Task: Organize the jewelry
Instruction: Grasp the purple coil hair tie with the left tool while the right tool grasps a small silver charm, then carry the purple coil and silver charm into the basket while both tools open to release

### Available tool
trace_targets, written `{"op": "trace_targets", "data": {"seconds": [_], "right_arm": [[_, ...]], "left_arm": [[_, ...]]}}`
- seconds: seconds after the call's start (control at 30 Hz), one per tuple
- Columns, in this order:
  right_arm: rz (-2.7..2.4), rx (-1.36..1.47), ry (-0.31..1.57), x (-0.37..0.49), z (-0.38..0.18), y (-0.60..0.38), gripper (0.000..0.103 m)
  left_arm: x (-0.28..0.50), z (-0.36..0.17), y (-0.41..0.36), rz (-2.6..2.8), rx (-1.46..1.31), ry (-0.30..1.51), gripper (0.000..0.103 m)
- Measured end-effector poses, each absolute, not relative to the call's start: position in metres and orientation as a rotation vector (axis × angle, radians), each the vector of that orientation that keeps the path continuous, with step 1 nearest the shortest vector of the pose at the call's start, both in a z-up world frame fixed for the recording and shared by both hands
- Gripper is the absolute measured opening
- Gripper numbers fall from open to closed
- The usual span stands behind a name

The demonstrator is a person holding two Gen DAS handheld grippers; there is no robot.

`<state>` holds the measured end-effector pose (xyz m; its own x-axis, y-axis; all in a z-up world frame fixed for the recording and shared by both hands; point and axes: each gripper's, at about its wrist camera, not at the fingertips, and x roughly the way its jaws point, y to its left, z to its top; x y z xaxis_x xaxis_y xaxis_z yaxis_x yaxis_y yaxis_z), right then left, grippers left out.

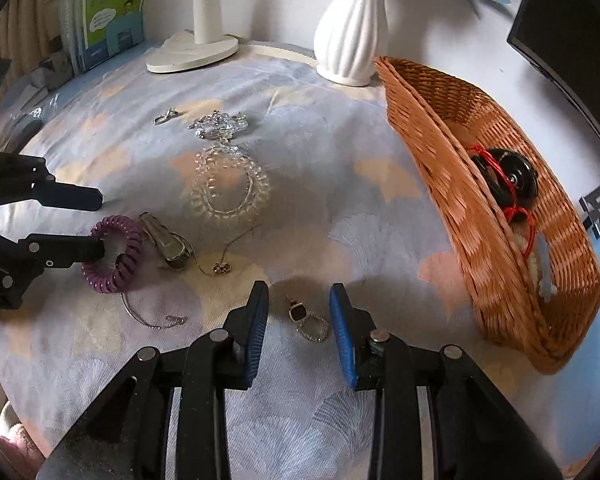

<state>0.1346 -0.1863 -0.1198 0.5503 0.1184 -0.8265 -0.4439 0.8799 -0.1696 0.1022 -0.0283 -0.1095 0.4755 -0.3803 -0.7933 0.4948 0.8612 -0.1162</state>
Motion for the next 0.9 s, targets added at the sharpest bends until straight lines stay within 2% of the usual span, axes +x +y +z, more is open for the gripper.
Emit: {"op": "trace_targets", "data": {"seconds": [0.03,0.07,0.1,0.23,0.27,0.3,0.4,0.63,0.9], "right_arm": [[0.357,-0.383,0.936,0.134,-0.120,-0.186,0.025],[0.364,-0.381,0.935,0.134,-0.121,-0.183,0.015],[0.368,-0.385,0.929,0.131,-0.122,-0.182,0.011],[0.335,-0.398,0.894,0.119,-0.124,-0.178,0.011],[0.336,-0.385,0.898,0.117,-0.123,-0.178,0.011],[0.335,-0.371,0.902,0.115,-0.123,-0.179,0.011],[0.336,-0.327,0.902,0.104,-0.122,-0.183,0.011],[0.338,-0.200,0.847,0.080,-0.101,-0.197,0.011],[0.408,0.031,0.791,0.074,-0.060,-0.234,0.011]], "left_arm": [[0.102,-0.109,-0.028,-0.535,0.136,0.934,0.045],[0.102,-0.109,-0.029,-0.532,0.138,0.934,0.045],[0.101,-0.109,-0.030,-0.526,0.143,0.934,0.045],[0.099,-0.109,-0.034,-0.501,0.157,0.935,0.044],[0.098,-0.109,-0.034,-0.500,0.158,0.933,0.039],[0.096,-0.108,-0.035,-0.513,0.154,0.934,0.028],[0.091,-0.110,-0.043,-0.501,0.188,0.933,0.011],[0.075,-0.095,-0.040,-0.563,0.129,0.929,0.010],[0.071,-0.047,-0.032,-0.581,0.081,0.841,0.011]]}}
